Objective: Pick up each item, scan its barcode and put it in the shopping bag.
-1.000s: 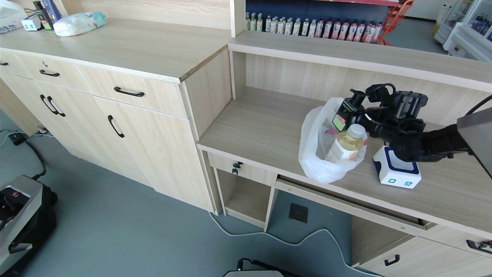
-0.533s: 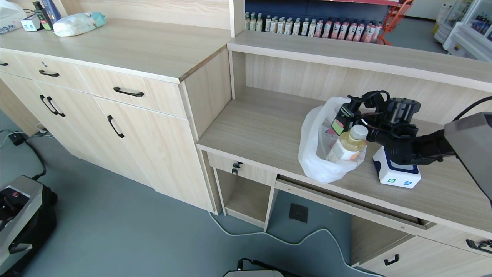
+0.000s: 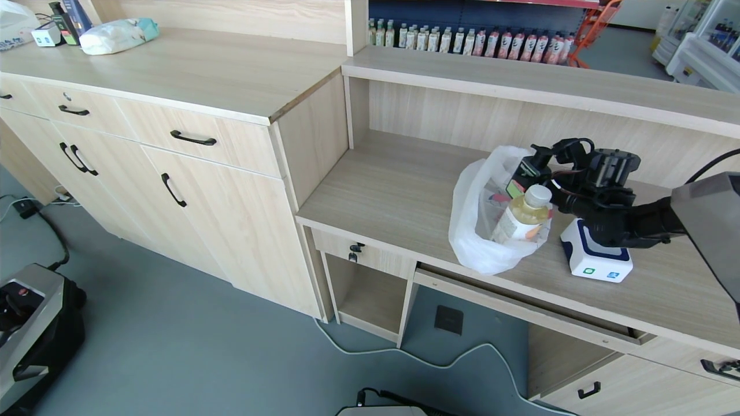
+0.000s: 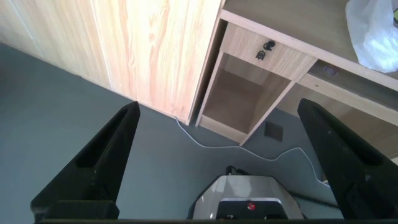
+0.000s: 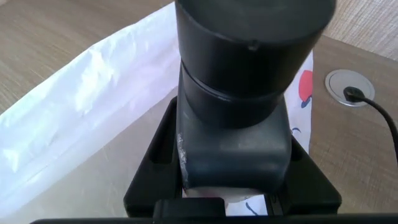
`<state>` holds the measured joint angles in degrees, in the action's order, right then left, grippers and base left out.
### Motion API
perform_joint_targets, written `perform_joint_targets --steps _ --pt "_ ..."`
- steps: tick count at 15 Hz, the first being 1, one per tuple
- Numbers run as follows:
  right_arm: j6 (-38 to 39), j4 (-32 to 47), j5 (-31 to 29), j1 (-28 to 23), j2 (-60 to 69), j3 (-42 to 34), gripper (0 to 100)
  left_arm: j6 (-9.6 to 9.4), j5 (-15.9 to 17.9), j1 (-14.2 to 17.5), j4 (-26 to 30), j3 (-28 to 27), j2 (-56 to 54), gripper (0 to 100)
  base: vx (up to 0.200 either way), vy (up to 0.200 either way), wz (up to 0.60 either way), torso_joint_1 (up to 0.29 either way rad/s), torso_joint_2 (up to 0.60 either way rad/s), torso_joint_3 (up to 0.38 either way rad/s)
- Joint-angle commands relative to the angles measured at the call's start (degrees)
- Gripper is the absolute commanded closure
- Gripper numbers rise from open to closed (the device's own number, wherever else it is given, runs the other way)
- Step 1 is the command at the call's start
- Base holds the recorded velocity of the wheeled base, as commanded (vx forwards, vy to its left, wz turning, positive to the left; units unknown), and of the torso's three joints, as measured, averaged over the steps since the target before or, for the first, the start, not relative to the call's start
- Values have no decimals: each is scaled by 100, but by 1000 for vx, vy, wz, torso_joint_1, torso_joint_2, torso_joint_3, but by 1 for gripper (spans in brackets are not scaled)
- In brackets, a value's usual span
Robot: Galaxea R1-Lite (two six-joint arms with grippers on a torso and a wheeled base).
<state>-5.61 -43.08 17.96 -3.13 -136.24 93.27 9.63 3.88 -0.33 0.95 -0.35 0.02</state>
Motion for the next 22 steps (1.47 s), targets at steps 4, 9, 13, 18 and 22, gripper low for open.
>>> perform_joint_targets --steps 4,9,13,18,22 --pt "7 -60 50 -47 -254 25 100 4 -1 -2 2 0 6 0 0 0 0 0 0 0" --pt "-2 -60 173 -65 -465 200 100 4 -1 -2 -7 0 -2 0 0 0 0 0 0 0" --pt "-151 -60 366 -65 -526 218 100 4 -1 -2 -7 0 -2 0 0 0 0 0 0 0" --pt "-432 -60 454 -144 -553 174 100 4 -1 -2 2 0 -2 0 0 0 0 0 0 0" --pt "-555 -60 472 -232 -526 -28 100 4 -1 -2 2 0 -2 0 0 0 0 0 0 0"
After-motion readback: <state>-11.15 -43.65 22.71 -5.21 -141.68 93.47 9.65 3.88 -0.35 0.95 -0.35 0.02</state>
